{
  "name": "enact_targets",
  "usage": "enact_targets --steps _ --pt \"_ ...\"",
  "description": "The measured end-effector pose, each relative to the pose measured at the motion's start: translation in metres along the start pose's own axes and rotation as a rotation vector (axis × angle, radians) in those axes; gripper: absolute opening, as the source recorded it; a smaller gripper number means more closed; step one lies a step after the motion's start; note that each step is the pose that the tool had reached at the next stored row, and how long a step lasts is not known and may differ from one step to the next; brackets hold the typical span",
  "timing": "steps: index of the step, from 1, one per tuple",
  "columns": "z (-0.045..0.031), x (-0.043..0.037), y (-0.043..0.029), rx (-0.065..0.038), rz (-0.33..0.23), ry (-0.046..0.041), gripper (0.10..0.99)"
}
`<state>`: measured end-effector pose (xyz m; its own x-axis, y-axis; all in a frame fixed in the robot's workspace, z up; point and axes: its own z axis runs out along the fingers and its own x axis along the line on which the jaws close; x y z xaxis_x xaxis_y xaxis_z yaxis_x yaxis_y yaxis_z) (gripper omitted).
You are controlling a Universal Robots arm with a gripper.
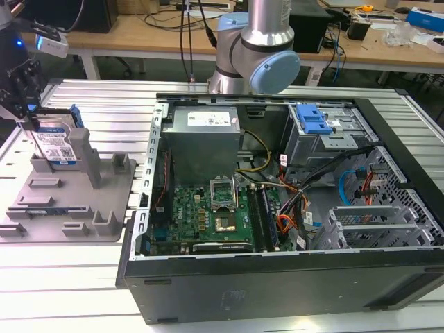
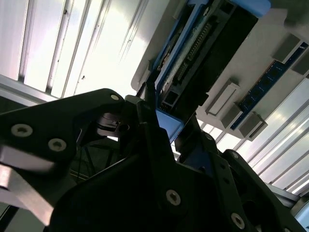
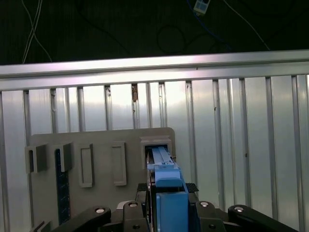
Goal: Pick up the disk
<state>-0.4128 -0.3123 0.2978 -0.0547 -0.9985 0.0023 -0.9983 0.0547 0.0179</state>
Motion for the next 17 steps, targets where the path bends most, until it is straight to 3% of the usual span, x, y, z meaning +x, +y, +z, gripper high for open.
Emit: enact_targets --steps 17 --pt "0.0003 0.0 0.0 0.0 0.0 -0.0002 0.369"
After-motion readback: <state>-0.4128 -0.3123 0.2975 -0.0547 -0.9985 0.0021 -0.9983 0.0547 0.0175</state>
